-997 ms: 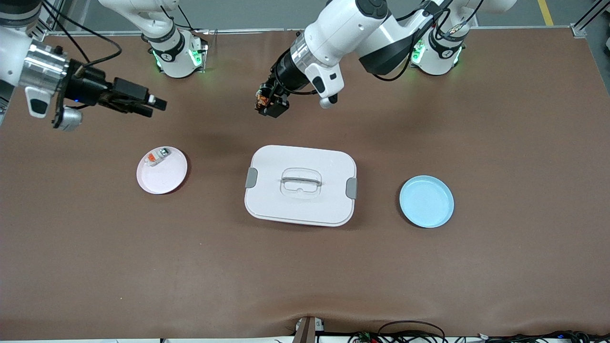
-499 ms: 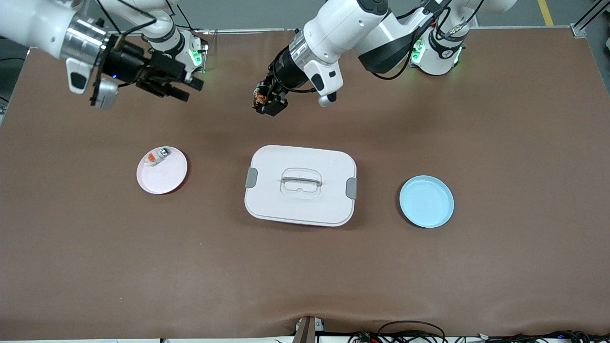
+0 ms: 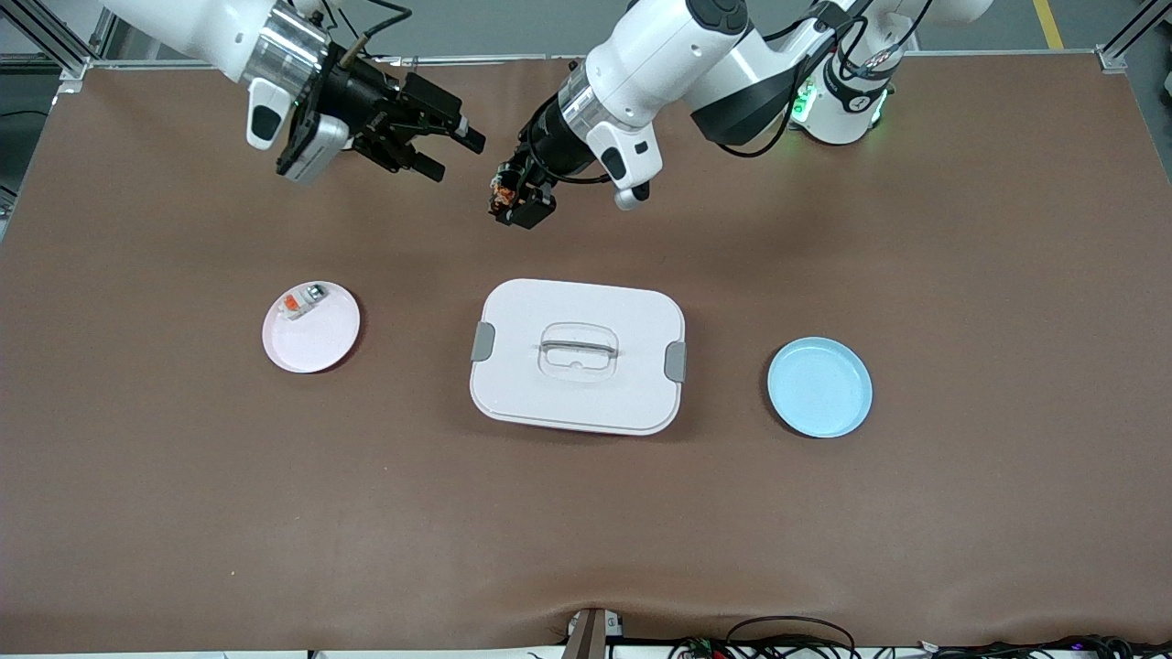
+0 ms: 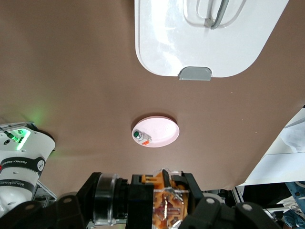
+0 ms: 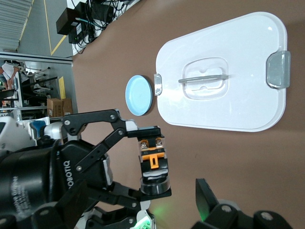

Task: Transfer orange switch to right arm and place
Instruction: 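Bring the right gripper to the switch held by the left gripper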

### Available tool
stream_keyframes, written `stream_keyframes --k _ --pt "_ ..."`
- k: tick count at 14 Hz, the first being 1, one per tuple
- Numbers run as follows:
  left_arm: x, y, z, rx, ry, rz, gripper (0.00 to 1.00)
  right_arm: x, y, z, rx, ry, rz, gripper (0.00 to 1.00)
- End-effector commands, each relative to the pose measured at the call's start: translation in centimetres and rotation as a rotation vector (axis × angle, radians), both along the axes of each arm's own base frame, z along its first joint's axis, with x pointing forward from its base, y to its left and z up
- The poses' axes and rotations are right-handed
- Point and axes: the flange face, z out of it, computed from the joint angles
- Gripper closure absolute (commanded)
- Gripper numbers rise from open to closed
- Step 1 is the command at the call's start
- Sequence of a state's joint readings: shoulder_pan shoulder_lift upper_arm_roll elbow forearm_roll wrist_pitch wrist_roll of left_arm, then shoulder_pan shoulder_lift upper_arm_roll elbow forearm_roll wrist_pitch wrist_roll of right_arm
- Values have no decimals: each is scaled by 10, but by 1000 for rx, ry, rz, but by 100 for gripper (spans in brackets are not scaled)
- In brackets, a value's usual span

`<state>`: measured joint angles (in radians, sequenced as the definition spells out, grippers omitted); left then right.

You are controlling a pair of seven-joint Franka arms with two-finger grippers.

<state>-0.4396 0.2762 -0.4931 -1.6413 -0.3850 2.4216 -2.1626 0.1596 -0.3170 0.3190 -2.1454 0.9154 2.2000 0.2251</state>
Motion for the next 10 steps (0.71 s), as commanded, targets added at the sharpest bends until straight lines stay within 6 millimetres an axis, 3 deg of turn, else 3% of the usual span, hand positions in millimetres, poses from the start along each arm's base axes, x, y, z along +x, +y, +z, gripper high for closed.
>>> stream_keyframes --k 1,4,10 --pt "2 -2 4 4 -8 14 61 -12 23 -22 -29 -51 -37 0" --pt "0 -3 4 3 -7 12 61 -12 40 -53 -55 -78 -73 0" --pt "0 -3 3 5 -6 12 61 -6 42 -65 -59 -60 -64 0"
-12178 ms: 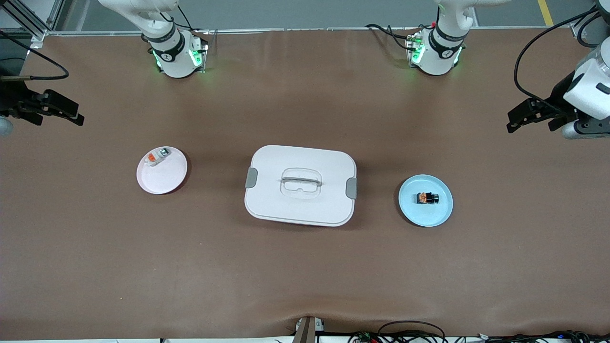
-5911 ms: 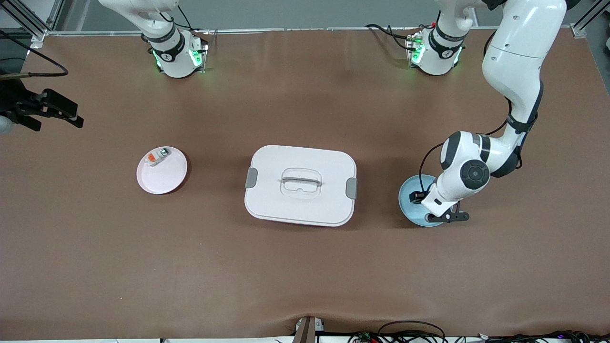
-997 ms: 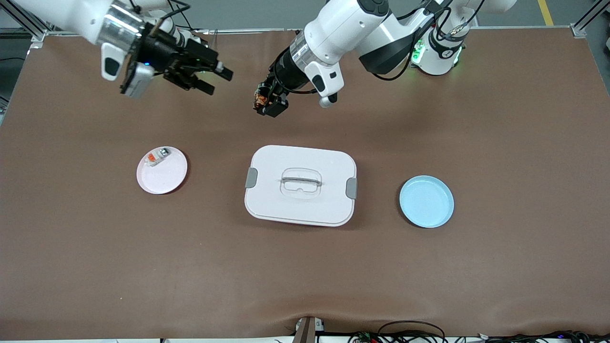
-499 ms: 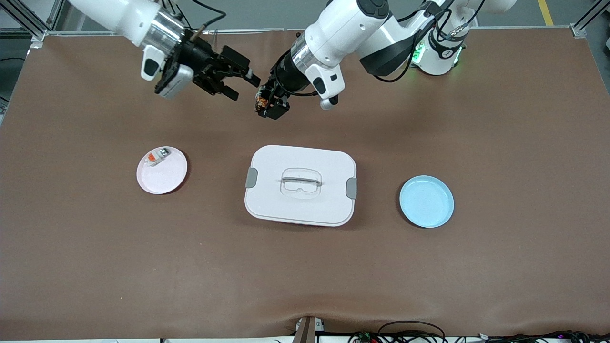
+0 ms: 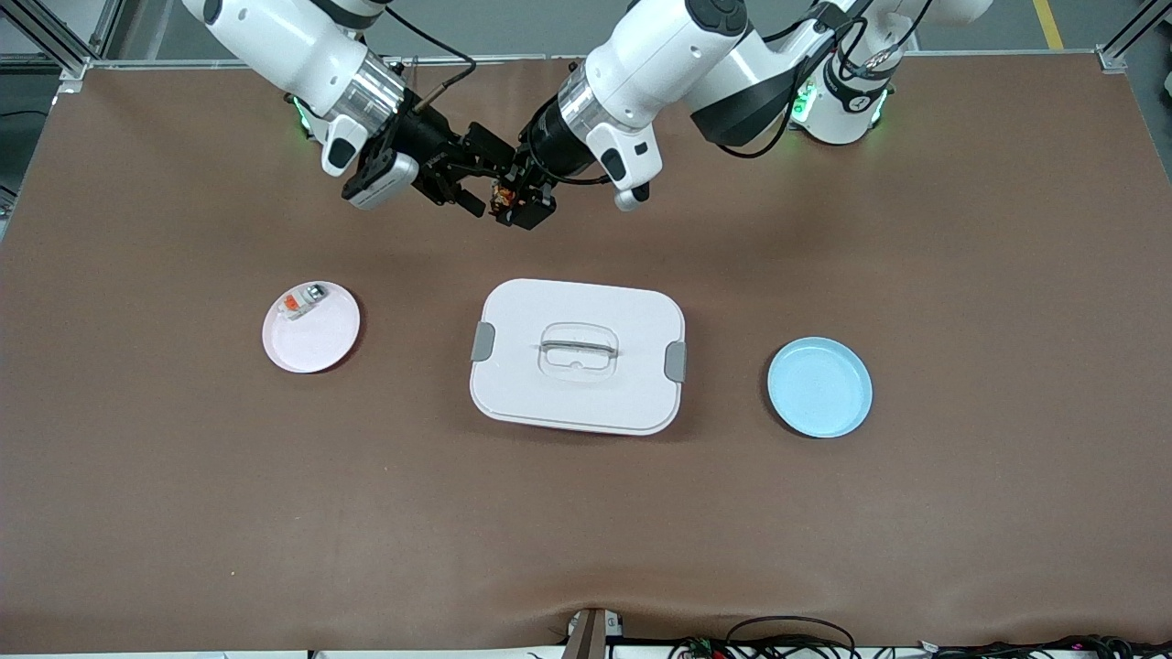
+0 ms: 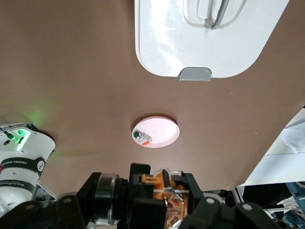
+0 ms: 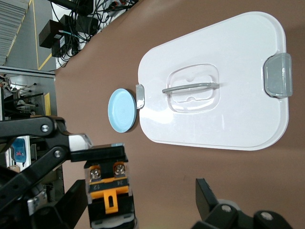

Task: Transfer orange switch to right arm and place
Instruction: 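Bring the right gripper to the switch held by the left gripper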

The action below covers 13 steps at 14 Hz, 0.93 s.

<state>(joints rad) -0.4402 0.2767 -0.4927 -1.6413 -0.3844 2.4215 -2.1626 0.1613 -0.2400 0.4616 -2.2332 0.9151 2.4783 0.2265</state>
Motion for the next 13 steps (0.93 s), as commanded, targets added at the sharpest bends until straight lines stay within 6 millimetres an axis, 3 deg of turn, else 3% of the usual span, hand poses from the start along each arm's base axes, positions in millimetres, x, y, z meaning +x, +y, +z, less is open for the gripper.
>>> stream_keyframes --k 1,3,4,5,8,13 --pt "0 -3 3 4 -6 12 61 1 0 1 7 3 -10 0" --pt "-1 -3 2 4 -4 11 61 1 1 2 10 5 -11 0" --pt "-1 -3 2 4 -4 11 61 1 1 3 13 6 -11 9" --pt "-1 -3 2 4 -4 11 61 1 1 4 15 5 -12 26" --pt "-2 -4 2 6 -4 9 61 2 2 5 19 10 -10 100" --pt "-2 -4 2 7 -5 7 60 7 6 3 31 31 -25 100"
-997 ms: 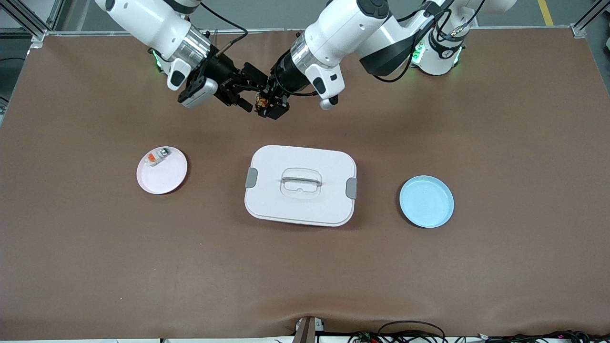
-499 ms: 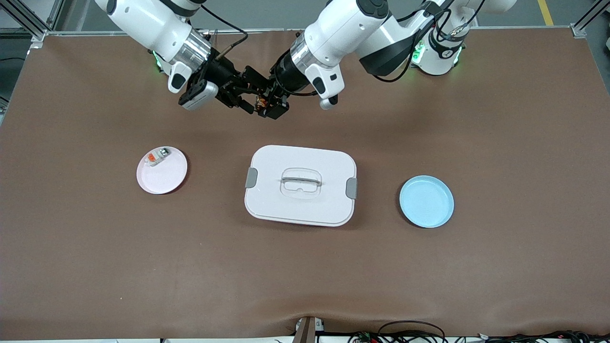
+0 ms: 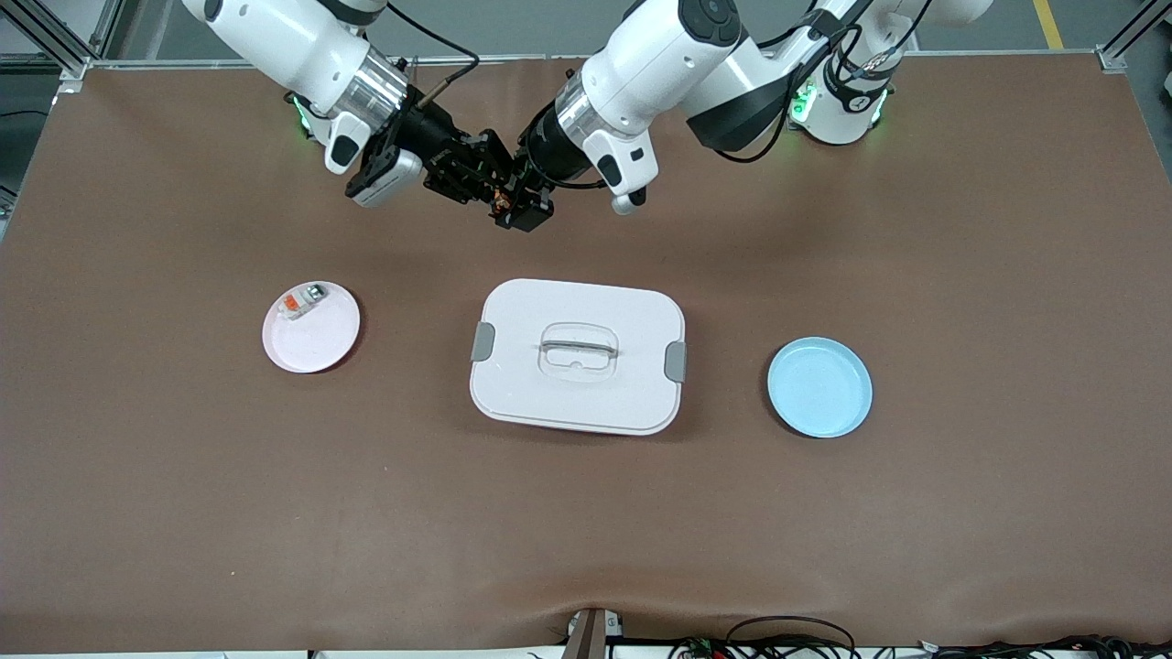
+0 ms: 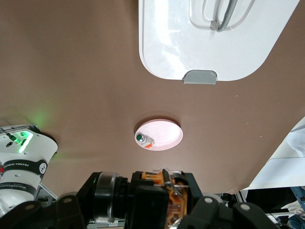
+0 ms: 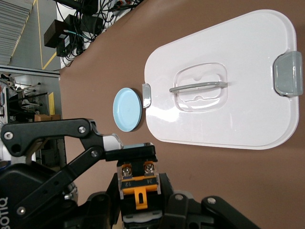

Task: Transfer orange switch to right arm and place
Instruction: 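Grasp the switch with the right gripper while the left gripper releases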

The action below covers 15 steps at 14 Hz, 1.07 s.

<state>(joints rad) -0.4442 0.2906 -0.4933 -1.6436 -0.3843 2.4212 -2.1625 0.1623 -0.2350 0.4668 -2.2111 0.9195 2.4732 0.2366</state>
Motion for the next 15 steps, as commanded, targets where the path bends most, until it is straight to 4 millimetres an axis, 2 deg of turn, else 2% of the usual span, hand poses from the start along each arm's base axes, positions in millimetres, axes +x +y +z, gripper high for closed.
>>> stream_keyframes --k 1,2,3,4,5,7,8,11,13,15 --pt "-1 -1 11 -1 -18 14 60 7 0 -5 17 33 -28 100" --pt "-1 0 11 -1 -18 15 60 7 2 -4 21 41 -33 100" --pt "0 1 12 -2 -21 16 55 7 2 -4 26 51 -45 100" --pt "2 2 11 -2 -17 20 42 7 4 -3 26 50 -42 100" --pt "2 3 13 -4 -19 22 37 7 5 -5 27 56 -39 100" --pt "4 4 14 -5 -20 25 5 9 7 -6 28 56 -34 100" --pt "4 4 14 -5 -20 25 0 11 7 -9 23 63 -29 100" --pt "5 5 13 -4 -22 23 0 18 6 -10 -24 27 11 100" --pt "6 6 14 -2 -29 19 0 24 6 -12 -172 -68 126 100" --pt "5 13 10 25 -47 8 0 38 -3 -12 -291 -72 254 100"
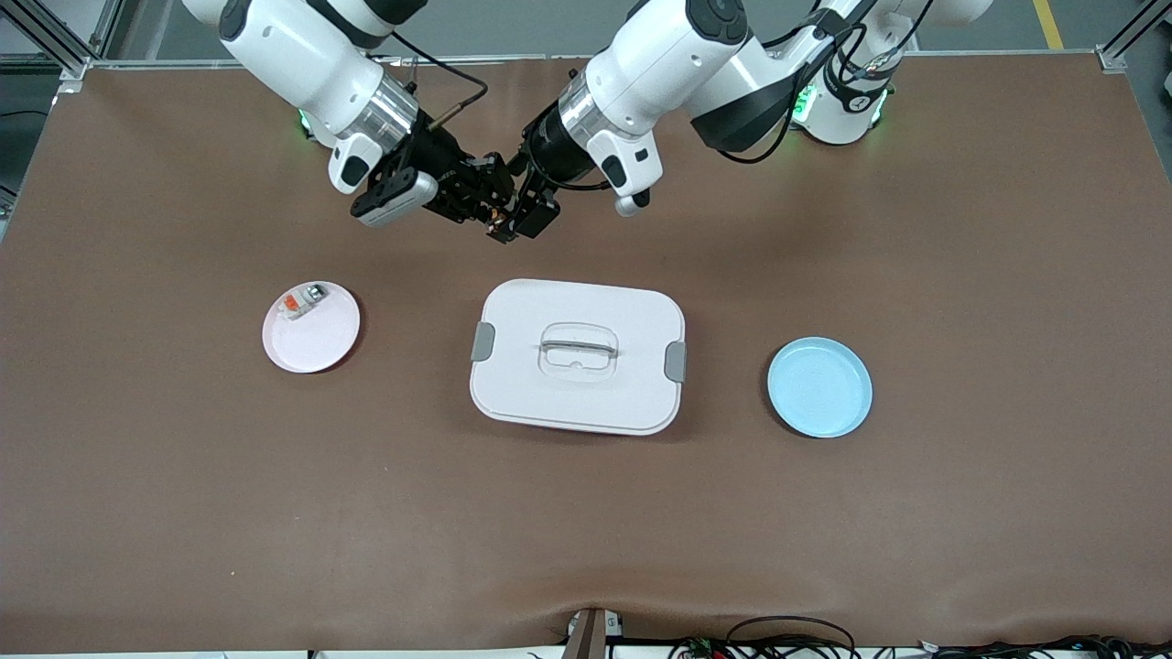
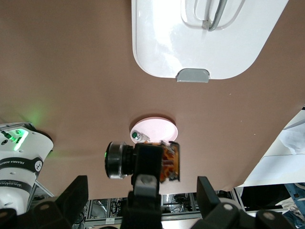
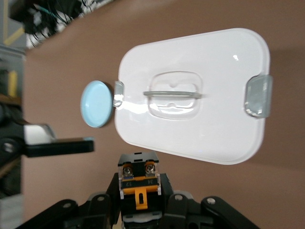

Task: Transfer orange switch to right arm and place
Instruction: 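Grasp the switch with the right gripper while the left gripper releases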

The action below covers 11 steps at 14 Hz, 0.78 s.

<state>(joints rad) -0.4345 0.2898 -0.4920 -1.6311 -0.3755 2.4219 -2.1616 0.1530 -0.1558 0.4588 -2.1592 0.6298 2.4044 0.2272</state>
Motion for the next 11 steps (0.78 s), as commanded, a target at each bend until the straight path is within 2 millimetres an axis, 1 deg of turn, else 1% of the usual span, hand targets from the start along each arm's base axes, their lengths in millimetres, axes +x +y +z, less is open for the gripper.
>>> stream_keyframes --k 1,3,4,5,7,8,9,10,11 --pt "0 15 3 47 -45 0 0 23 -12 2 -134 -17 166 100" --pt "1 30 -4 79 -51 5 0 32 -31 -8 -256 -110 387 100" --pt "0 41 -8 99 -62 3 0 36 -38 -13 -287 -148 494 100" --pt "-3 53 -10 123 -81 -5 0 41 -50 -18 -304 -167 572 100" --pt "-4 79 -10 156 -113 -5 0 50 -76 -29 -371 -183 679 100" --pt "-7 83 -14 172 -123 -20 0 53 -86 -35 -433 -185 746 100" --pt "-5 91 -20 187 -133 -40 0 57 -97 -43 -482 -173 803 100" --pt "2 102 -28 208 -135 -54 0 61 -105 -50 -528 -173 867 100" --pt "5 110 -35 232 -129 -90 0 66 -119 -60 -563 -173 938 100"
